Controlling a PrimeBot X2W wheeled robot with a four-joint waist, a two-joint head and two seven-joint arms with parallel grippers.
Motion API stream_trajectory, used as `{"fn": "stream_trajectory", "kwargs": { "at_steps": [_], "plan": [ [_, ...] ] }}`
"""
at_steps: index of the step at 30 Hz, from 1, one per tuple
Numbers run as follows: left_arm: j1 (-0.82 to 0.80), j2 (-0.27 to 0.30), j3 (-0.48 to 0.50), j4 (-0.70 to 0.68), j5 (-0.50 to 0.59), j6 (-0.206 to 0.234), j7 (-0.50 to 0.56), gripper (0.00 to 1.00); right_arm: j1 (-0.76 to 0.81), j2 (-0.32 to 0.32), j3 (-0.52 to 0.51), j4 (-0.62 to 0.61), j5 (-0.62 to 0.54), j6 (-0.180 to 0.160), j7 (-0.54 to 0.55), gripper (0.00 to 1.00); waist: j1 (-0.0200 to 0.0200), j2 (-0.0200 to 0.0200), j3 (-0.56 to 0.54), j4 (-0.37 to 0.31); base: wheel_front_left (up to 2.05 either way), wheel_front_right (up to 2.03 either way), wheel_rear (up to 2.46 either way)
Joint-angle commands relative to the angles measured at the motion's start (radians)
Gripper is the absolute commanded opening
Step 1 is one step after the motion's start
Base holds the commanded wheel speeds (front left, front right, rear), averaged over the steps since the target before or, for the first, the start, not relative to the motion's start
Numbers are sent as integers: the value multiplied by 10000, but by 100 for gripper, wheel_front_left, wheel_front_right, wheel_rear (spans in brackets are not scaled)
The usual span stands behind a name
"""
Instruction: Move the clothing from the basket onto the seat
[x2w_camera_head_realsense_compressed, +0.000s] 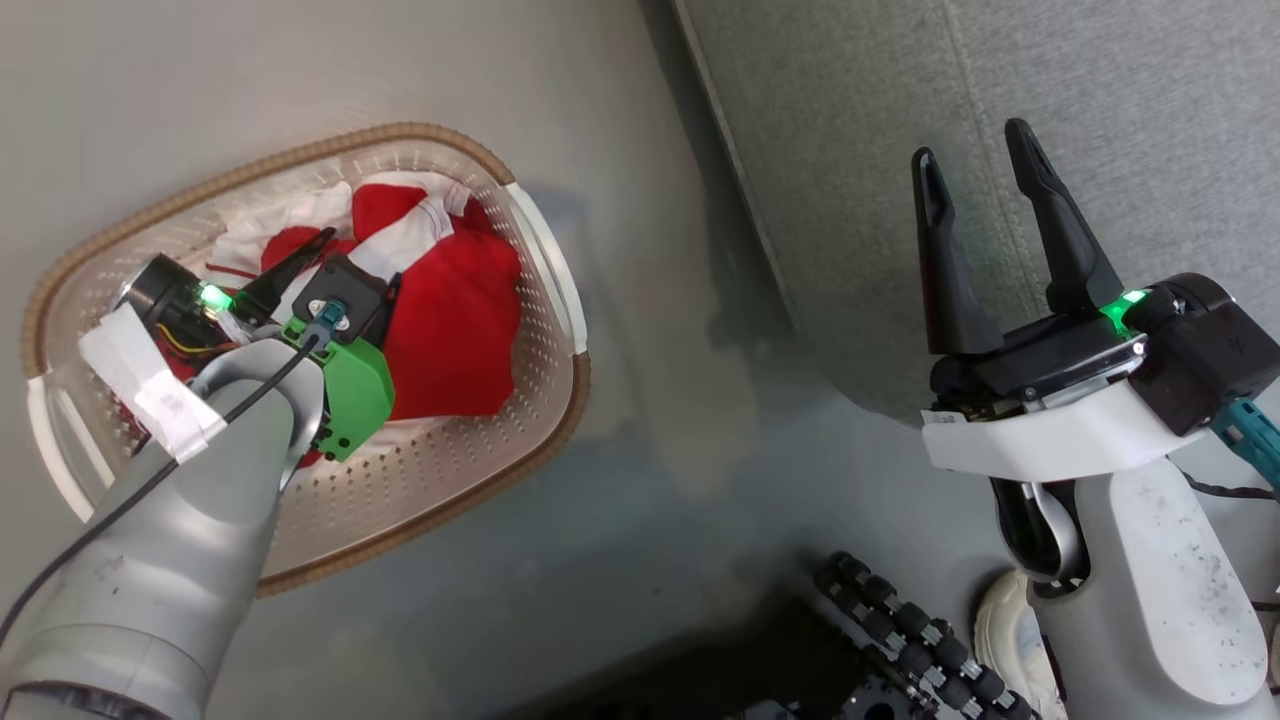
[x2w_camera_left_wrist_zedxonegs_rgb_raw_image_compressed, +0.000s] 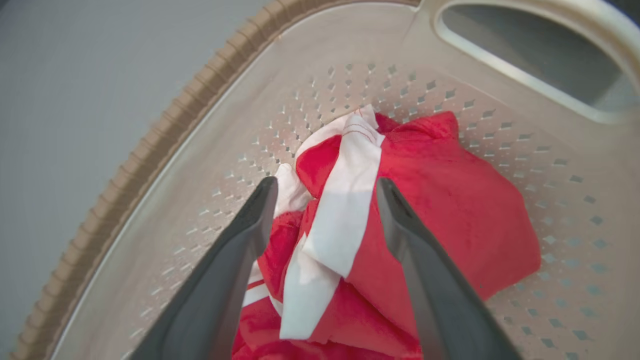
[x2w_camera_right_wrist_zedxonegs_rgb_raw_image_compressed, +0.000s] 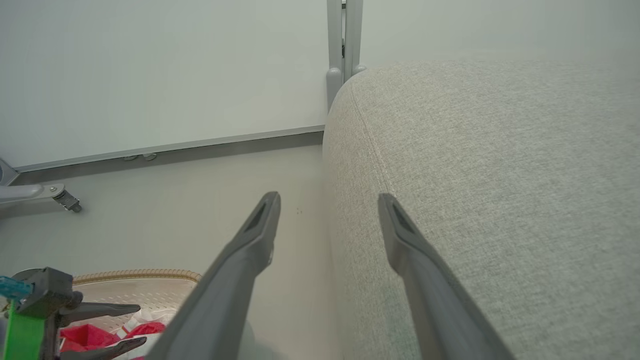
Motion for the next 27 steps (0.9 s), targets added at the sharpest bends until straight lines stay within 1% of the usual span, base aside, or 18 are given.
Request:
{"fn": "stream_trajectory", "kwargs": {
  "at_steps": [1, 8, 13, 18, 19, 20, 21, 27],
  "plan": [
    [-319, 110, -221, 220, -142, -18, 51, 100, -146, -21, 21, -84, -25, -3, -14, 100, -1, 0, 550, -75, 0, 0, 0],
    [-1054, 222, -1305, 1013, -347, -19, 273, 100, -184, -22, 186, -303, -136, -3, -14, 100, -1, 0, 1087, -64, 0, 0, 0],
    [-1371, 254, -2093, 1283, -835, -19, 686, 100, -166, -23, 221, -407, -262, -3, -14, 100, -1, 0, 1366, 44, 0, 0, 0],
    [-1432, 157, -2759, 1373, -1341, -20, 1057, 100, -219, -23, 256, -485, -320, -3, -14, 100, -1, 0, 1474, 157, 0, 0, 0],
    [-1473, 149, -2885, 1376, -1424, -20, 1076, 96, -227, -24, 251, -504, -333, -3, -14, 100, -1, 0, 1481, 179, 0, 0, 0],
    [-1496, 132, -2995, 1382, -1535, -20, 1111, 6, -236, -23, 264, -514, -341, -3, -14, 100, -1, 0, 1484, 205, 0, 0, 0],
    [-1505, 123, -3087, 1382, -1612, -18, 1101, 0, -245, -23, 281, -524, -358, -3, -14, 100, -1, 0, 1479, 226, 0, 0, 0],
    [-1603, -9, -3784, 1156, -2211, -20, 712, 0, -296, -23, 303, -506, -427, -3, -14, 100, -1, 0, 1318, 391, 0, 0, 0]
  ]
}}
